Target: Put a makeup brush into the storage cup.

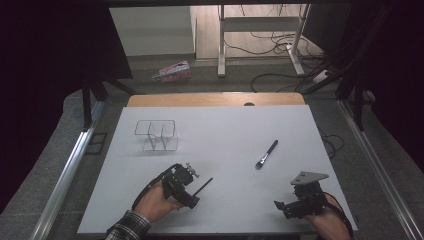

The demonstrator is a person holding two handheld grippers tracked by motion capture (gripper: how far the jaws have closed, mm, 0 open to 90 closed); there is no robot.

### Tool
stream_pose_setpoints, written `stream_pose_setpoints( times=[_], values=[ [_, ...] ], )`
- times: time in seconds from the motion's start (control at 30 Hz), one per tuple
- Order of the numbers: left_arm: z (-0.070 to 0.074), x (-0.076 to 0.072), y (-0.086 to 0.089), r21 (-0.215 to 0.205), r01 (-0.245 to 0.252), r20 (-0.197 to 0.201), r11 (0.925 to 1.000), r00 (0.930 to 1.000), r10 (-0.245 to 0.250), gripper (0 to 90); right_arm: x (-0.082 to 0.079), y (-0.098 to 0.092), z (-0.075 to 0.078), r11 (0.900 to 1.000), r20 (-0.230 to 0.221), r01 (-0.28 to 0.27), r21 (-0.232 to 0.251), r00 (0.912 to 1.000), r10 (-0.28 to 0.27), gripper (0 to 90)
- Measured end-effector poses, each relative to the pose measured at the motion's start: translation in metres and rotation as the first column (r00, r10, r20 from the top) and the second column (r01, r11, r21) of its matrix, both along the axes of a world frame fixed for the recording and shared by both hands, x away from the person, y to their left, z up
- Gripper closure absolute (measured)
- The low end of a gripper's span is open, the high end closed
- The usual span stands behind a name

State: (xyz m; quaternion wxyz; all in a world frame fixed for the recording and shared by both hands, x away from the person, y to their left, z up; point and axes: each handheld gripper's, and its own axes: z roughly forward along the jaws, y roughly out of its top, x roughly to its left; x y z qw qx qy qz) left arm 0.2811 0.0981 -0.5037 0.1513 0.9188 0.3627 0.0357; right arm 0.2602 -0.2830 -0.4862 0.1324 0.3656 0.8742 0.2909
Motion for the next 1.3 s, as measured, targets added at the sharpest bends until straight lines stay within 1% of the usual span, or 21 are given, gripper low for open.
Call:
stream_pose_setpoints(
  times=[0.1,0.27,0.33,0.4,0.53,0.6,0.63,0.67,0.7,0.8,1.03,1.17,1.3],
  values=[
    [-0.003,0.0,0.0,-0.006,0.008,-0.023,1.0,0.9997,-0.008,18.5,0.0,0.0,0.0,1.0,-0.002,-0.001,0.0,1.0,0.001,1.1],
    [-0.007,-0.001,-0.002,0.006,0.006,-0.028,1.0,0.9996,-0.006,24.3,0.0,0.0,0.0,1.0,-0.003,-0.002,0.002,1.0,0.002,1.3],
    [-0.008,-0.001,-0.003,0.011,0.009,-0.032,0.9999,0.9995,-0.009,29.1,0.0,0.0,0.0,1.0,-0.004,-0.002,0.002,1.0,0.002,1.3],
    [-0.007,-0.002,-0.003,0.007,0.002,-0.031,1.0,0.9995,-0.002,32.7,0.0,0.0,0.0,1.0,-0.004,-0.002,0.002,1.0,0.002,1.4],
    [-0.004,-0.005,-0.004,0.002,-0.002,-0.03,1.0,0.9995,0.002,48.8,0.0,-0.001,0.0,1.0,-0.003,-0.001,0.005,1.0,0.001,1.4],
    [-0.003,-0.007,-0.004,0.002,-0.004,-0.032,1.0,0.9995,0.004,61.6,0.0,-0.001,0.0,1.0,-0.003,0.0,0.007,1.0,0.0,1.5],
    [-0.003,-0.008,-0.004,0.004,-0.004,-0.033,1.0,0.9995,0.004,69.5,0.0,-0.001,0.0,1.0,-0.004,-0.001,0.006,1.0,0.002,1.6],
    [-0.003,-0.008,-0.004,0.0,-0.002,-0.04,1.0,0.9992,0.002,81.9,0.0,-0.001,0.0,1.0,-0.004,-0.001,0.006,1.0,0.001,1.6],
    [-0.003,-0.008,-0.004,0.0,-0.007,-0.042,1.0,0.9991,0.007,85.2,0.0,-0.001,0.0,1.0,-0.004,-0.002,0.006,1.0,0.002,1.6],
    [-0.003,-0.008,-0.005,0.002,-0.004,-0.04,1.0,0.9992,0.004,85.7,0.0,-0.001,0.001,1.0,-0.005,0.003,0.01,1.0,-0.003,1.8],
    [-0.001,-0.009,-0.004,-0.017,0.013,-0.024,0.9998,0.9996,-0.014,85.8,0.0,-0.001,0.001,1.0,-0.006,0.003,0.012,1.0,-0.002,1.9],
    [0.007,-0.013,-0.001,-0.041,0.025,0.008,0.9988,0.9997,-0.024,85.8,0.0,-0.002,0.001,1.0,-0.003,0.002,0.013,1.0,-0.002,2.0],
    [0.011,-0.015,0.002,-0.065,0.036,0.029,0.9973,0.999,-0.034,85.7,-0.001,-0.002,0.001,1.0,-0.005,-0.001,0.01,1.0,0.001,2.1]
  ],
)
